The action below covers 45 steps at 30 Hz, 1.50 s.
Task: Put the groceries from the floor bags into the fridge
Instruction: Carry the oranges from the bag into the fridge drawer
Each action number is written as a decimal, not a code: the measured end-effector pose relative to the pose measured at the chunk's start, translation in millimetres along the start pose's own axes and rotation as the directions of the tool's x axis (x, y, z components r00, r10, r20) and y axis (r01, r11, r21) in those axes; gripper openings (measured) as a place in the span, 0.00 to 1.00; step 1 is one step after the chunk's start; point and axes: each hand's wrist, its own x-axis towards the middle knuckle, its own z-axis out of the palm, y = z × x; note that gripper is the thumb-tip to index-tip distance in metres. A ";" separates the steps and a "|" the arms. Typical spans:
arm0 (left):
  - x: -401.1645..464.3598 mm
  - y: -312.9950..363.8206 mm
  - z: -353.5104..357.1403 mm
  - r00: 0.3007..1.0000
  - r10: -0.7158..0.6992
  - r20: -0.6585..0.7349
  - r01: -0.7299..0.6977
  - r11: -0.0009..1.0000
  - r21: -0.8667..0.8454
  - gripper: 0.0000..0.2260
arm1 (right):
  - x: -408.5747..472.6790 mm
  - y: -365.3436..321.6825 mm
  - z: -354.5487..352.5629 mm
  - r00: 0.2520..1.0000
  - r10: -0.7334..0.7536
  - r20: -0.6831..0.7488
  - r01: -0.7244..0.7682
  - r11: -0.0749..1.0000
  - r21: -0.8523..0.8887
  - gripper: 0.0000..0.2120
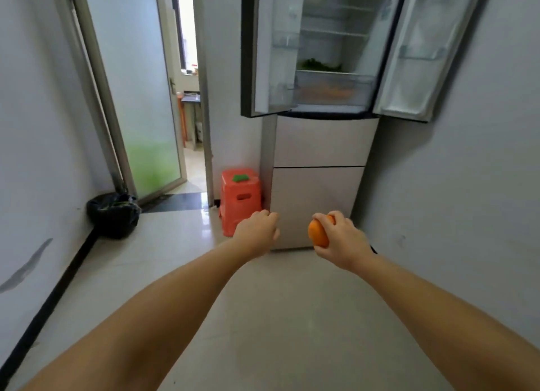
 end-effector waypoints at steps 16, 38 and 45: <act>399.7 74.2 -1.6 0.972 0.200 -0.121 -0.202 0.979 -0.003 0.16 | 258.8 218.1 -57.5 0.961 0.132 -0.244 -0.126 0.991 0.038 0.34; 887.6 64.4 -34.9 0.795 0.185 -0.578 -0.161 0.983 0.093 0.12 | 758.4 438.2 -150.3 0.883 -0.186 -0.431 0.242 0.967 0.077 0.34; 1003.8 0.9 -73.9 0.766 0.029 -0.642 0.020 0.997 0.069 0.11 | 914.8 441.5 -156.2 0.834 -0.298 -0.464 0.379 0.921 0.089 0.32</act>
